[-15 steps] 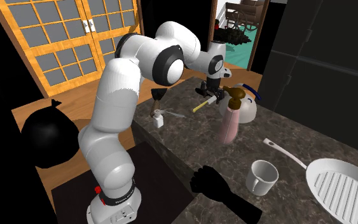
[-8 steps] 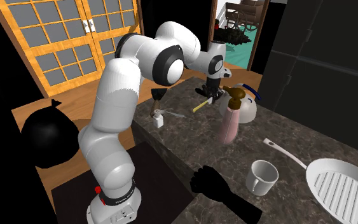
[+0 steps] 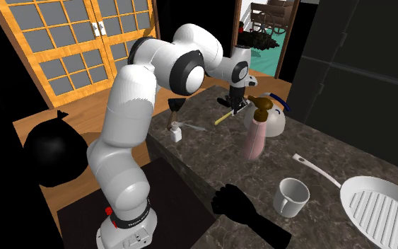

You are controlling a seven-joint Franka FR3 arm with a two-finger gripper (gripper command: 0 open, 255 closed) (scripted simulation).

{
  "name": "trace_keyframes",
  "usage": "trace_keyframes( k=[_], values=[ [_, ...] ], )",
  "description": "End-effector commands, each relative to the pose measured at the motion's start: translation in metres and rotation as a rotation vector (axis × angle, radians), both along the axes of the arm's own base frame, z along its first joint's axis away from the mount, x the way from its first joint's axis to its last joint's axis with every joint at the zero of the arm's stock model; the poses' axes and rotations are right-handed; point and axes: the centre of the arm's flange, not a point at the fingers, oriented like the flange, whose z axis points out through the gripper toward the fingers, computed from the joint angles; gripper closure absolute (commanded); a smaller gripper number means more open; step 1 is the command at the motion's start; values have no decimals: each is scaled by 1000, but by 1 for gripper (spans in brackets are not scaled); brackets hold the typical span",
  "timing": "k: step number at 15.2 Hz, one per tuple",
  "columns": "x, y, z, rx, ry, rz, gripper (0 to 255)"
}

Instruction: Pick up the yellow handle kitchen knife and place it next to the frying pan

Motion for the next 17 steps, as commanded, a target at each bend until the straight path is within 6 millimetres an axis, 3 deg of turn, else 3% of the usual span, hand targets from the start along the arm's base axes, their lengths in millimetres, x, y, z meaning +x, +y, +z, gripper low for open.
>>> trace_keyframes(
  k=[1,17],
  values=[
    [0,0,5,0,0,0,255],
    [0,0,90,0,0,0,255]
  ],
)
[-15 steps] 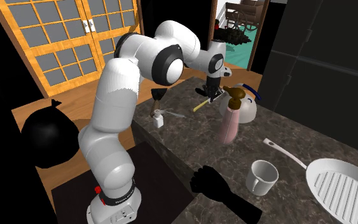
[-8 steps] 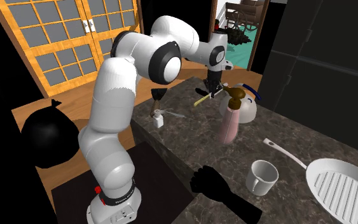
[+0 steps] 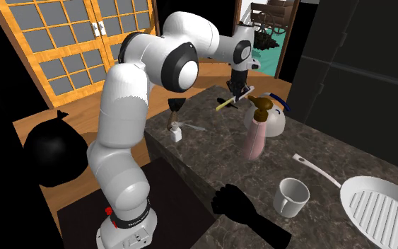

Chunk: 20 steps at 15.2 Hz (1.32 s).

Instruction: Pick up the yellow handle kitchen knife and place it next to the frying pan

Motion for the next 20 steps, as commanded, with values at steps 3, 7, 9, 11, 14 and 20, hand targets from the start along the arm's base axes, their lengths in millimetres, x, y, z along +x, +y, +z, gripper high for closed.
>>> trace_keyframes(
  k=[3,7,9,11,14,20],
  values=[
    [1,0,22,0,0,0,255],
    [1,0,43,0,0,0,255],
    [-5,-12,44,0,0,0,255],
    [-18,-35,44,0,0,0,255],
    [-37,-69,44,0,0,0,255],
    [-76,-138,44,0,0,0,255]
  ],
)
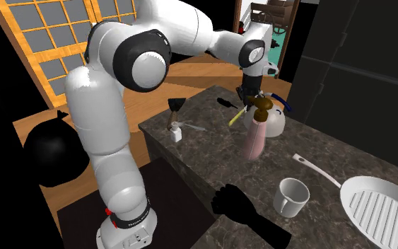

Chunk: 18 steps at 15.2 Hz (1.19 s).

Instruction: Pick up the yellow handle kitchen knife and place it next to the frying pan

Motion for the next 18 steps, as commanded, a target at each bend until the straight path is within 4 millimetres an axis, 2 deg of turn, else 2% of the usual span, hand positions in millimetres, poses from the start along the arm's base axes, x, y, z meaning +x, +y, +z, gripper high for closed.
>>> trace_keyframes(
  k=[1,18],
  values=[
    [-13,-22,0,0,1,-1,255],
    [-122,-218,0,0,1,-1,255]
  ],
)
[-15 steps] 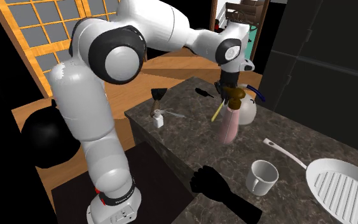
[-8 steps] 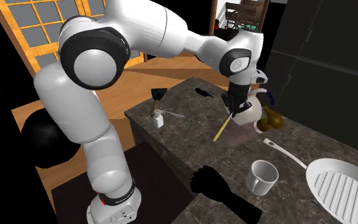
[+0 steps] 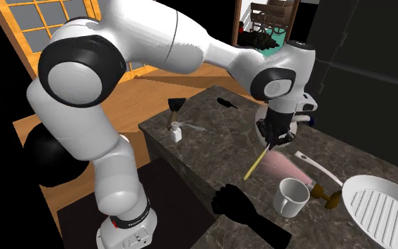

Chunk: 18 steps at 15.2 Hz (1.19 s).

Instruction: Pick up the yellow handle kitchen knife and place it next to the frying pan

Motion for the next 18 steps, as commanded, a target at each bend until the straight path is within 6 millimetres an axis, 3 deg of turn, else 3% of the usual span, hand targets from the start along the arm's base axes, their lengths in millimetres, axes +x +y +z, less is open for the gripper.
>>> trace_keyframes(
  k=[1,17,18],
  values=[
    [-15,-23,-1,0,0,1,255],
    [-118,-209,-1,0,0,1,255],
    [-118,-209,-6,0,0,1,255]
  ],
)
